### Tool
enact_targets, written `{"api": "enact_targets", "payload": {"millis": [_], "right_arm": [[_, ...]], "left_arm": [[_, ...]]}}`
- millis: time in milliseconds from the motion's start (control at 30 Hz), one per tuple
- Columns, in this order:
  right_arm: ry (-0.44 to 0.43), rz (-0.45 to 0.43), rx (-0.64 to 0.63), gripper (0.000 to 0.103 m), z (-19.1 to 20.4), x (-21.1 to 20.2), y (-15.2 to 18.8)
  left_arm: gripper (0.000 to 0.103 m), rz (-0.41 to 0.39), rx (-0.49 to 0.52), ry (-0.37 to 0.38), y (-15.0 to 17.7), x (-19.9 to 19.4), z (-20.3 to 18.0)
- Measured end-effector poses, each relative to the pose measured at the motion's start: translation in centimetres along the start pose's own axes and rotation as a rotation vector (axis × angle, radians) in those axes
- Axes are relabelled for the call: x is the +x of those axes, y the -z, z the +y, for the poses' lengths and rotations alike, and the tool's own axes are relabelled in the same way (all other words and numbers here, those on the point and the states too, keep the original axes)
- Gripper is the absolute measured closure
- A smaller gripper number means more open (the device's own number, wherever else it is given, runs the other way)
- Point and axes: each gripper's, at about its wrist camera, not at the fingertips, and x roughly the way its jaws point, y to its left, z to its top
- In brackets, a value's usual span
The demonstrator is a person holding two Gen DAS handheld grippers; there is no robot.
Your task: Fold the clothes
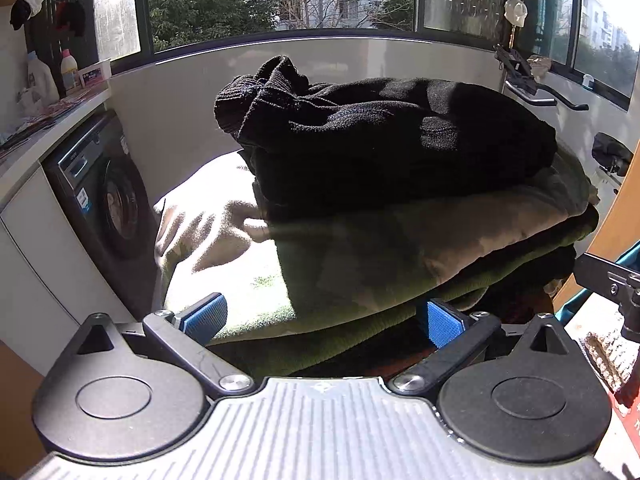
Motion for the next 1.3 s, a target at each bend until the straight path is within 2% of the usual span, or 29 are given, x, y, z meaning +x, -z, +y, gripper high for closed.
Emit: {"api": "enact_targets", "payload": {"millis": [100, 300, 367, 433, 500, 700, 900, 1000, 1300], "right_arm": [[0.051, 0.024, -0.018, 0.001, 0.4, -1.5, 1.5], [0.158, 0.103, -0.020, 0.001, -0.3, -3.5, 4.6], [0.199, 0.116, -0.015, 0.001, -0.7, -4.1, 5.2], [0.236, 0.122, -0.021, 0.001, -1.1, -4.5, 5.7], [0.229, 0.118, -0.015, 0.001, -1.7, -5.1, 6.0], [0.142, 0.110, -0.017, 0.001, -3.9, -6.9, 6.8], [0.093, 0.107, -0.065, 0.001, -8.4, -9.0, 8.0], [0.089, 0.113, -0.071, 0.001, -11.0, -9.9, 9.1], [0.060, 0.168, -0.129, 0.001, -16.7, -13.5, 13.5]], "left_arm": [[0.000, -0.011, 0.044, -0.010, 1.0, -0.6, -1.5], [0.000, 0.031, 0.024, 0.144, 3.2, -1.0, -2.8], [0.000, 0.037, 0.020, 0.157, 3.5, -1.3, -3.3], [0.000, 0.045, 0.027, 0.127, 3.7, -1.7, -4.0], [0.000, 0.049, 0.042, 0.067, 3.8, -2.3, -4.7], [0.000, 0.040, 0.058, -0.127, 5.3, -4.7, -8.3], [0.000, 0.144, 0.038, -0.118, 7.7, -6.0, -13.2], [0.000, 0.158, 0.051, -0.164, 8.8, -7.2, -15.9], [0.000, 0.202, -0.020, -0.153, 13.4, -11.5, -21.0]]}}
